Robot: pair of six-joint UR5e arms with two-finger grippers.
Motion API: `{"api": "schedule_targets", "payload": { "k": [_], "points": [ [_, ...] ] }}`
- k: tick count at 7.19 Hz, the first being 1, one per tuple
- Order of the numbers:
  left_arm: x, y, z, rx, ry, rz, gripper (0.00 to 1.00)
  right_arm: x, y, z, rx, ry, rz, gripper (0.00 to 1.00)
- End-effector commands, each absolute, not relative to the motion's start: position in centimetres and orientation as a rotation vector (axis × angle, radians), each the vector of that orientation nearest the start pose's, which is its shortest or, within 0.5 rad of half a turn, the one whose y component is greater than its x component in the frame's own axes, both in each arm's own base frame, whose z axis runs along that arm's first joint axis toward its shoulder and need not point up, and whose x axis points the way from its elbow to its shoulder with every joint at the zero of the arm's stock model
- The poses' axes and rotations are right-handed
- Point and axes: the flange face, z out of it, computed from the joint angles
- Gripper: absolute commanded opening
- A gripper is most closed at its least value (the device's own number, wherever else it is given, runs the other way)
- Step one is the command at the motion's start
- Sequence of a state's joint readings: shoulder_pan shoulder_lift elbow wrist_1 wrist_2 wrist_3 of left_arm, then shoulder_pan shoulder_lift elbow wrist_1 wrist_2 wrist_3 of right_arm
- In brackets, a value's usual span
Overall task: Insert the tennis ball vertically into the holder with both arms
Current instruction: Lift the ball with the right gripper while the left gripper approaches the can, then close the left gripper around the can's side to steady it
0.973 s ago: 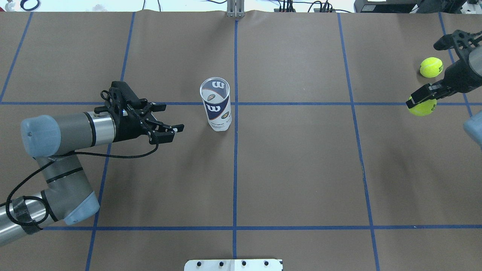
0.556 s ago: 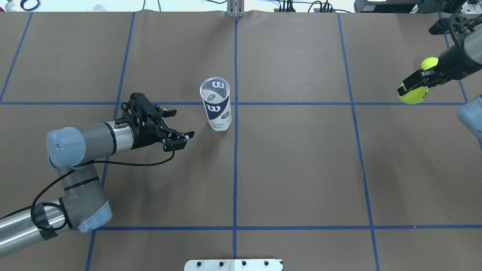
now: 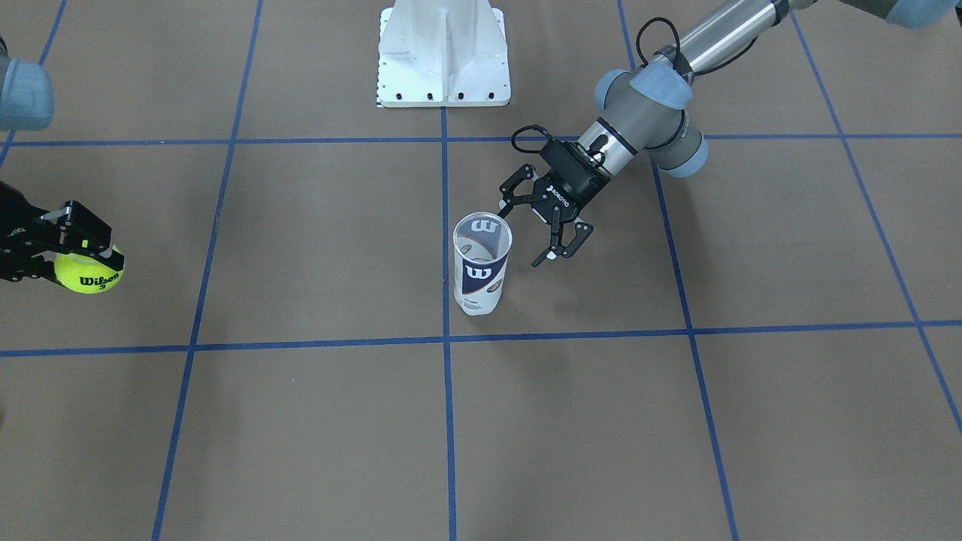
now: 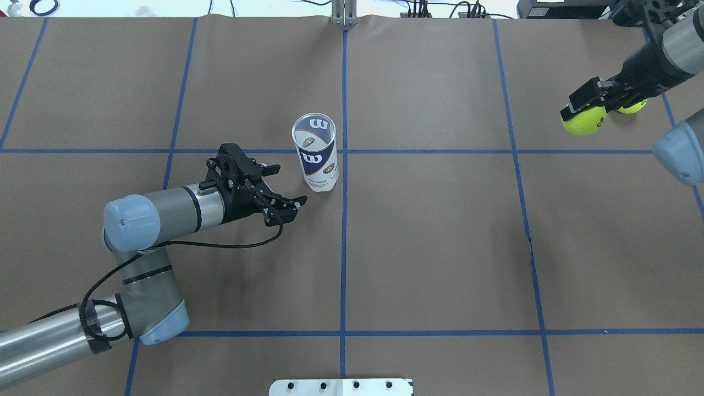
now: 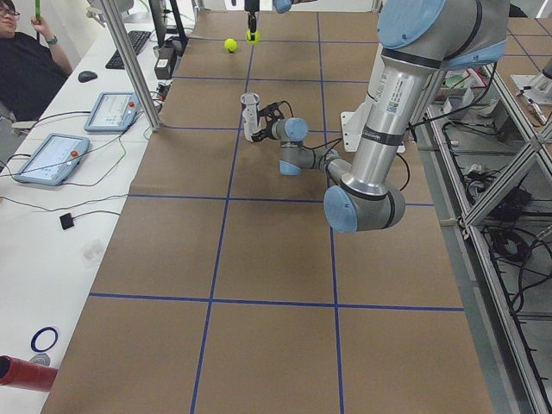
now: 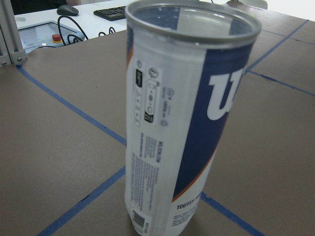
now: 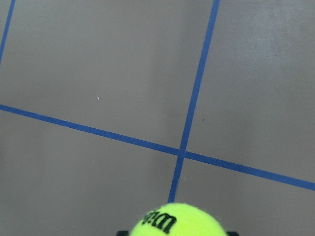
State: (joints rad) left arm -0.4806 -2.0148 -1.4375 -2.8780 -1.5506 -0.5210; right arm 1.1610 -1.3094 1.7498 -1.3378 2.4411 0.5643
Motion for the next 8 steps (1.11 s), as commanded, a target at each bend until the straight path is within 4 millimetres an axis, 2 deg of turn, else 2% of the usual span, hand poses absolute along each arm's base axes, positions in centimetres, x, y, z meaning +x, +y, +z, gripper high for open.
{"api": "schedule_targets", "payload": {
  "k": [1, 8],
  "points": [
    [55.60, -41.62, 30.93, 1.159, 1.147, 0.391, 0.99, -18.15, -55.92, 38.52, 0.169, -1.038, -0.148, 0.00],
    [55.11, -42.33, 30.58, 1.199, 1.108, 0.334, 0.99, -18.27, -56.01, 38.79, 0.166, -1.035, -0.148, 0.00]
  ]
}}
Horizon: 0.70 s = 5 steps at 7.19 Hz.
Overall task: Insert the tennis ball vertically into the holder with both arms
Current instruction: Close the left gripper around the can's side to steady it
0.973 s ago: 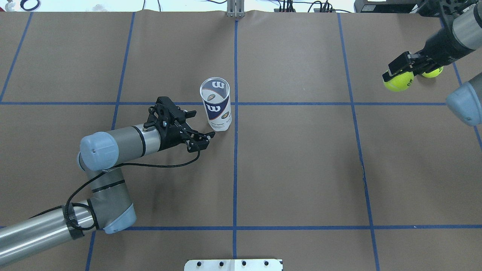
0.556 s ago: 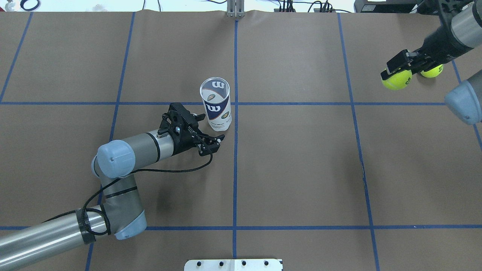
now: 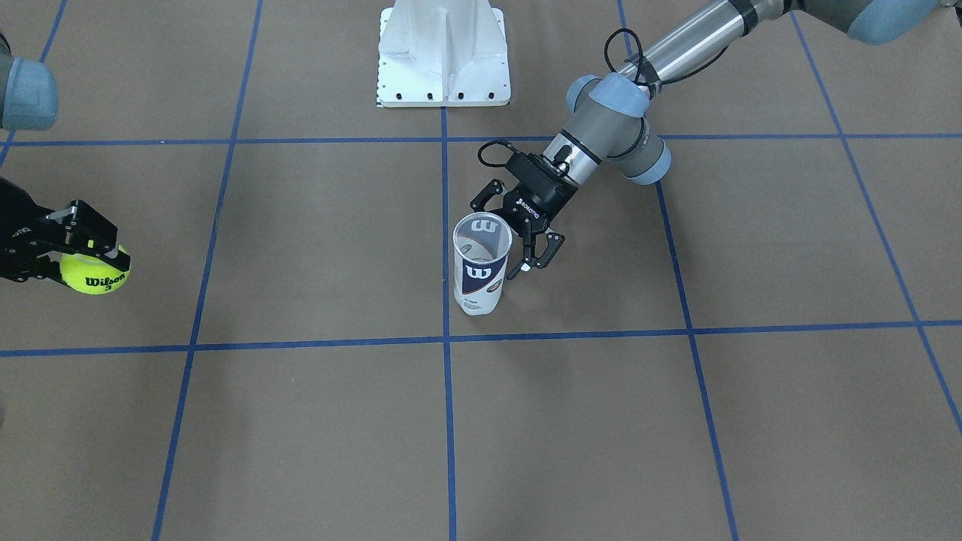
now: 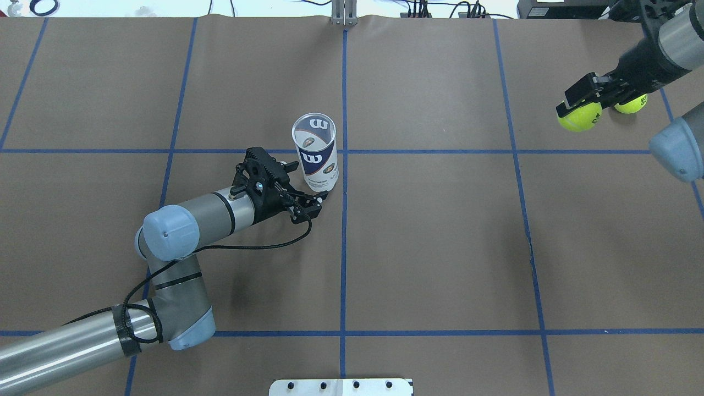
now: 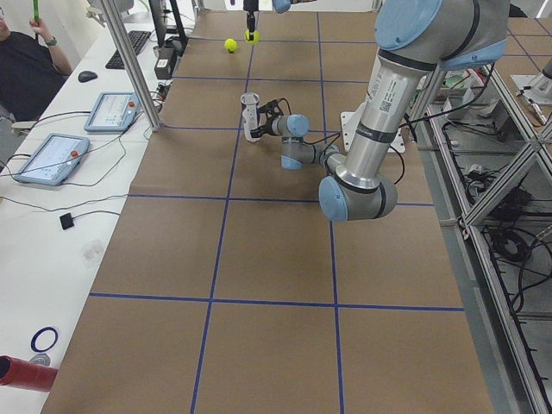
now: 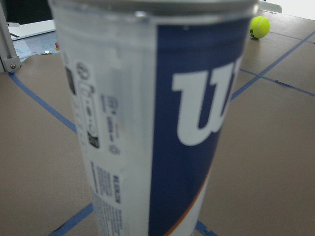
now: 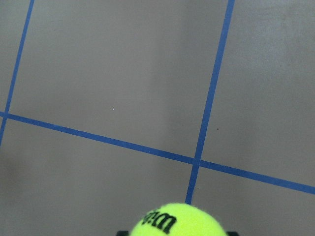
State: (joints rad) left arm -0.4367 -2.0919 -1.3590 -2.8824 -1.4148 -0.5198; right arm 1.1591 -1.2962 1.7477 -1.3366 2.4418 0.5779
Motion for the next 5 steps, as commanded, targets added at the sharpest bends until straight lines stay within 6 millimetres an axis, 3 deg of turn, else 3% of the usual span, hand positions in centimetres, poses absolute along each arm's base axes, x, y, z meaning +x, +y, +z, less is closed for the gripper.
{"api": "schedule_targets", "payload": {
  "k": [1, 5],
  "points": [
    [55.1, -42.5, 30.5, 1.205, 1.100, 0.321, 0.99, -18.3, -56.0, 38.9, 0.165, -1.035, -0.148, 0.00],
    [55.6, -43.2, 28.9, 1.231, 1.085, 0.281, 0.99, -18.3, -56.1, 38.9, 0.167, -1.032, -0.147, 0.00]
  ]
}}
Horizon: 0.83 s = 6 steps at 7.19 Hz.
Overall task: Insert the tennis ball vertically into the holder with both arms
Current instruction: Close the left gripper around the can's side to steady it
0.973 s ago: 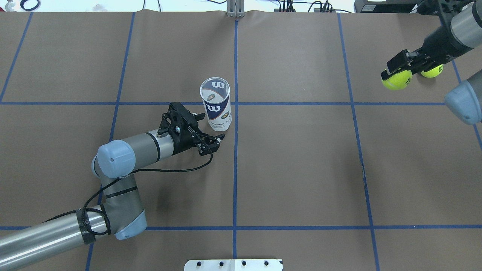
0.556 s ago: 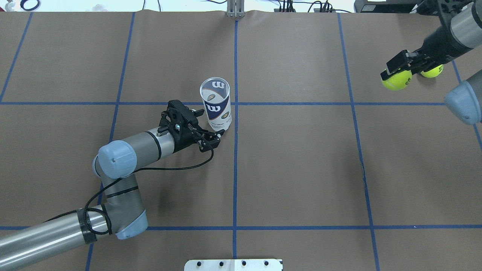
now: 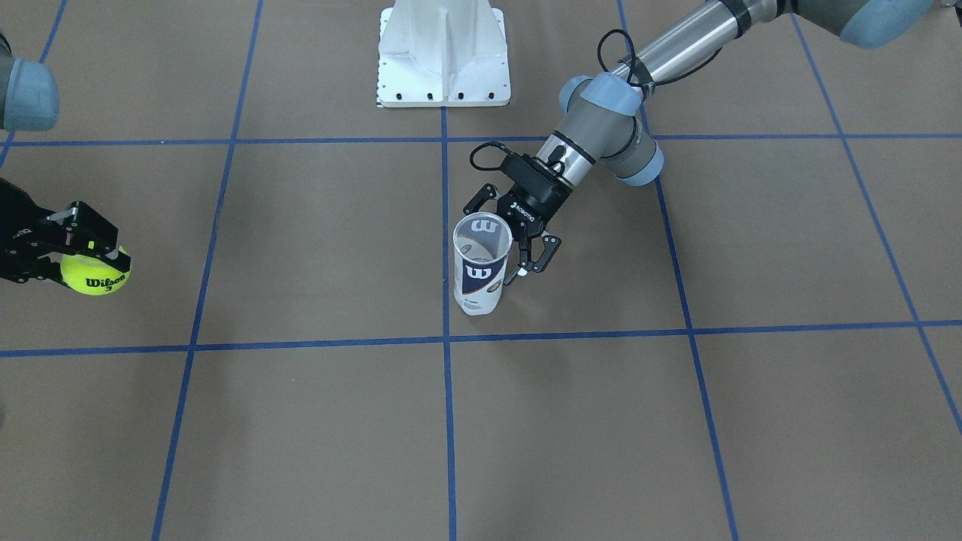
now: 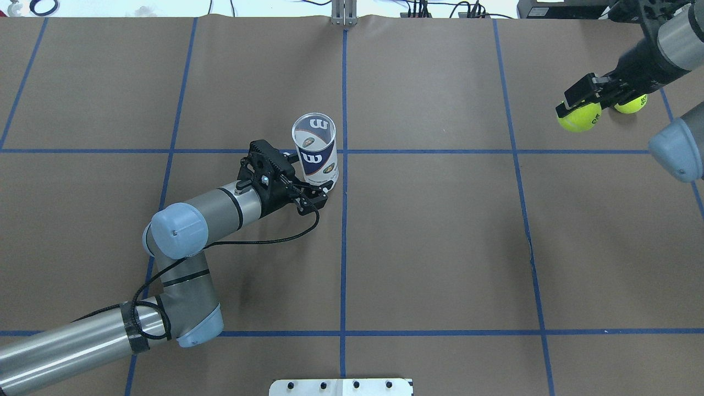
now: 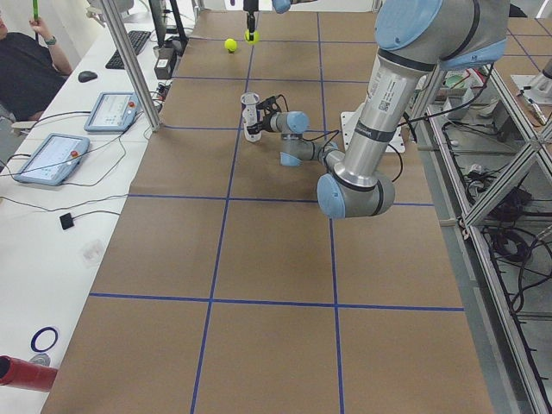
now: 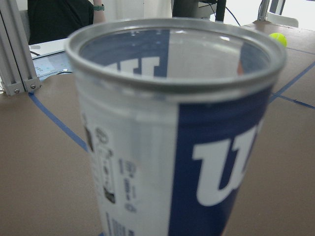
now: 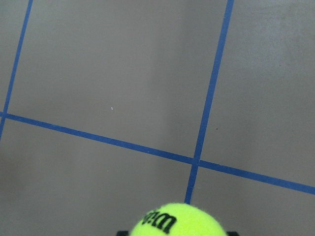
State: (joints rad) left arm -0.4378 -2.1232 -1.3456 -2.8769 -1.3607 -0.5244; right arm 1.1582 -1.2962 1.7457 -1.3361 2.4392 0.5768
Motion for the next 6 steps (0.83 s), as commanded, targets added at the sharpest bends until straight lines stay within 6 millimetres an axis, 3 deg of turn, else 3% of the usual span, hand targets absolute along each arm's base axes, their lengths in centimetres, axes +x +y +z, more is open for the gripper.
{"api": "schedule_targets", "payload": {
  "k": [1, 6],
  "points": [
    [55.7, -43.5, 29.4, 1.227, 1.074, 0.281, 0.99, -18.3, -56.1, 38.9, 0.167, -1.032, -0.147, 0.00],
    [57.2, -45.1, 28.6, 1.233, 1.048, 0.257, 0.99, -18.4, -56.0, 38.6, 0.169, -1.035, -0.151, 0.00]
  ]
}}
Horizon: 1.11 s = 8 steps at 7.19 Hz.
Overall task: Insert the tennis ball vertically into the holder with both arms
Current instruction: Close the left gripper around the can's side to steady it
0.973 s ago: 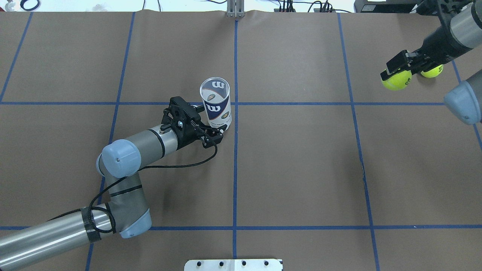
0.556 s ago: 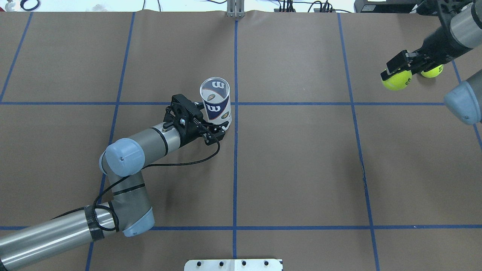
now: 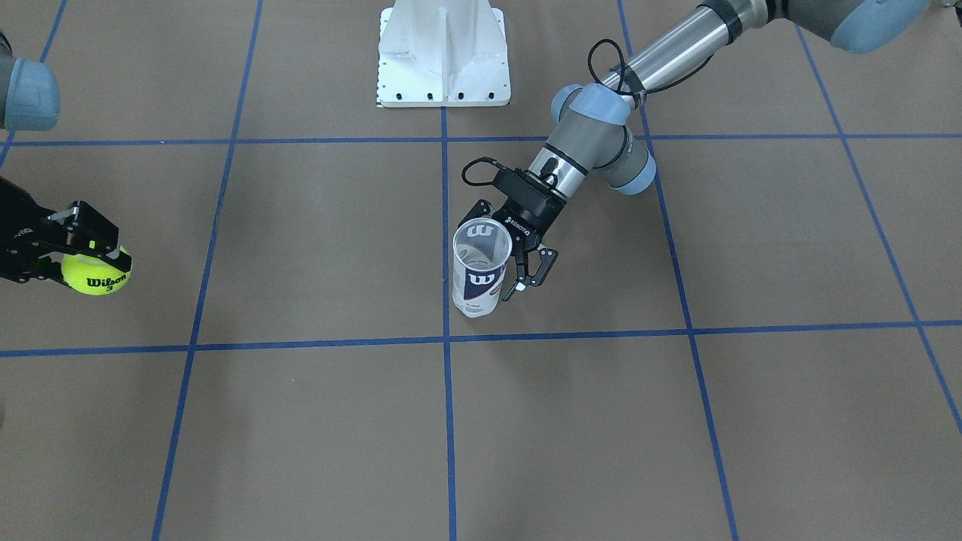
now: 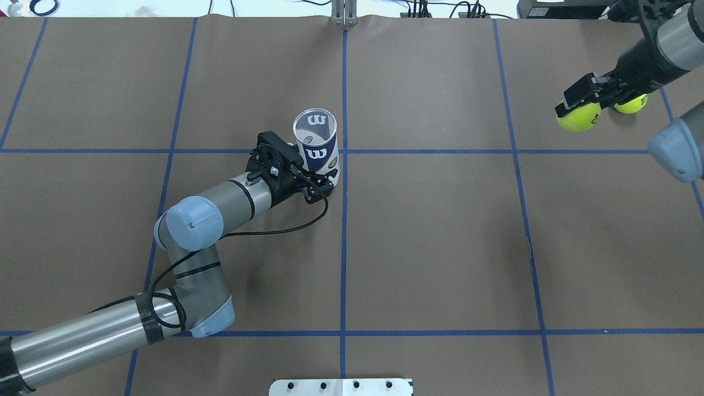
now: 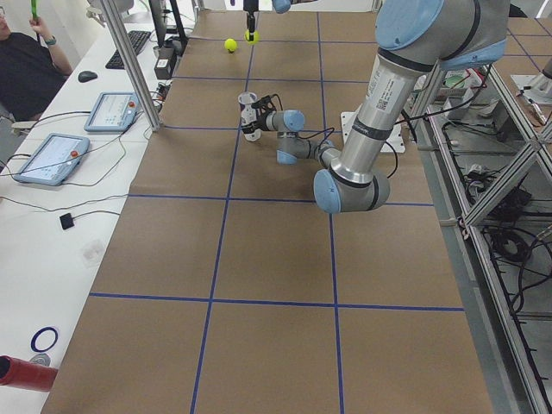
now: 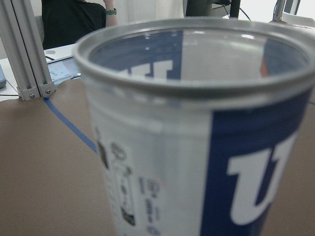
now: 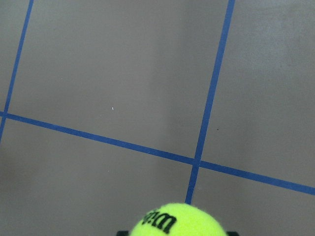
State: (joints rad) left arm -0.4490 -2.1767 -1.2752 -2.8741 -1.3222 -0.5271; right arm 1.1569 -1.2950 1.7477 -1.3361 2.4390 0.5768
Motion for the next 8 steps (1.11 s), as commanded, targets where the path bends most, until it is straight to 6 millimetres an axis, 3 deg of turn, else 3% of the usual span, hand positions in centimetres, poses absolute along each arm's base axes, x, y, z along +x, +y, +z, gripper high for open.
{"api": "schedule_targets", "payload": {
  "k": [1, 4, 8],
  "points": [
    [57.2, -45.1, 28.6, 1.233, 1.048, 0.257, 0.99, -18.4, -56.0, 38.5, 0.171, -1.037, -0.153, 0.00],
    [57.8, -44.8, 28.7, 1.227, 1.053, 0.262, 0.99, -18.8, -56.6, 36.4, 0.189, -1.052, -0.157, 0.00],
    [57.8, -44.8, 28.3, 1.230, 1.057, 0.261, 0.99, -23.0, -57.1, 29.8, 0.148, -1.113, -0.092, 0.00]
  ]
}}
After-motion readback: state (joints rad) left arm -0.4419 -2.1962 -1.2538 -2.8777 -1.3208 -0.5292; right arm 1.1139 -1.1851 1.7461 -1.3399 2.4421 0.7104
